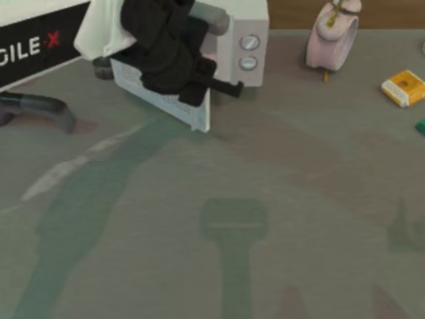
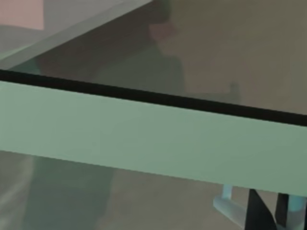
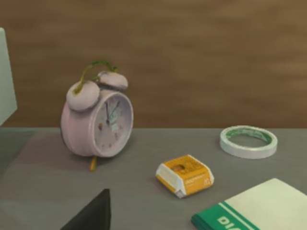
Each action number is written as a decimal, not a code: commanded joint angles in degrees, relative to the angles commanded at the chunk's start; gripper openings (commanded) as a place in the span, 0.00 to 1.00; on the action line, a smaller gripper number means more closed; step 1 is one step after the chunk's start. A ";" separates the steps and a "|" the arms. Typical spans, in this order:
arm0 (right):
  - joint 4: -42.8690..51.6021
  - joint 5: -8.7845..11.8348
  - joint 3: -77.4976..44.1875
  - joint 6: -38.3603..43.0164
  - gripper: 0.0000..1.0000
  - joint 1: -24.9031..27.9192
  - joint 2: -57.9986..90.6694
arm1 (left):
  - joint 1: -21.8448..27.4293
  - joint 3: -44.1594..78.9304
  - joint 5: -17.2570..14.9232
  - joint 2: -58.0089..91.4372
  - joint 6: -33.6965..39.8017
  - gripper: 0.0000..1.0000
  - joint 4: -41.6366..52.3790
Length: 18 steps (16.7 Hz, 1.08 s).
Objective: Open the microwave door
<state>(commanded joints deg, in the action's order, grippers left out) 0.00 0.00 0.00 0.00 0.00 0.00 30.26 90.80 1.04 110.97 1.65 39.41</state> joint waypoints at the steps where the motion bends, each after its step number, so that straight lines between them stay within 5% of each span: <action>1: 0.00 0.00 0.00 0.00 1.00 0.00 0.00 | 0.00 0.00 0.00 0.00 0.00 0.00 0.00; 18: 0.00 0.00 0.00 0.00 1.00 0.00 0.00 | 0.04 -0.65 -0.82 -0.37 -0.63 0.00 -0.13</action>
<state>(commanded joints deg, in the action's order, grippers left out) 0.00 0.00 0.00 0.00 0.00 0.00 30.31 90.15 0.23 110.60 1.02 39.28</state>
